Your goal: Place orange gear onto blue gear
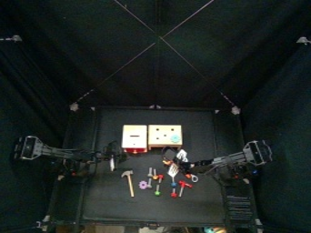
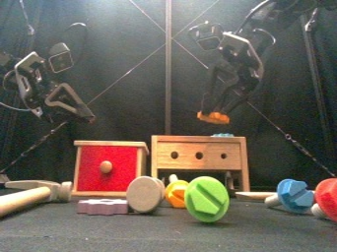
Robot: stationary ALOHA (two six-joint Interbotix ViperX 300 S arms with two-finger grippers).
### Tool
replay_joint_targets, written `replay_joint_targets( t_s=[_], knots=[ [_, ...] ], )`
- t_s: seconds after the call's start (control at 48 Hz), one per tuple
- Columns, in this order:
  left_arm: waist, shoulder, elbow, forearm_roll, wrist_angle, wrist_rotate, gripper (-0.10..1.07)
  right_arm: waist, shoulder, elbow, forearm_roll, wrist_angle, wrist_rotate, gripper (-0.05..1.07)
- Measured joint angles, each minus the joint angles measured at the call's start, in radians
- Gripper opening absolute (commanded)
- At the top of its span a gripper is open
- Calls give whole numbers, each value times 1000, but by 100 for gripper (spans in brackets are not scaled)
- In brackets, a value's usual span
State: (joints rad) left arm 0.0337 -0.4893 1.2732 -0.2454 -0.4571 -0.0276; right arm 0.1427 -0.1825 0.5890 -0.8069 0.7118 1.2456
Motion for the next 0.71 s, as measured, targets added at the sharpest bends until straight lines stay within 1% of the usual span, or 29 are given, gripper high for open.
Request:
replay_joint_targets(
  t_s=[0.146, 0.229, 0.438, 0.708],
  knots=[
    [2, 0, 0, 0, 2, -2, 46, -78, -44, -15, 60, 75, 0, 63],
    [0, 0, 0, 0, 0, 0, 46, -120, -55, -23, 74, 91, -3, 63],
    [2, 0, 0, 0, 2, -2, 46, -206, -61, -31, 77, 95, -3, 63],
    [2, 0, 0, 0, 0, 0, 46, -282, -67, -29, 78, 98, -3, 64]
  ],
)
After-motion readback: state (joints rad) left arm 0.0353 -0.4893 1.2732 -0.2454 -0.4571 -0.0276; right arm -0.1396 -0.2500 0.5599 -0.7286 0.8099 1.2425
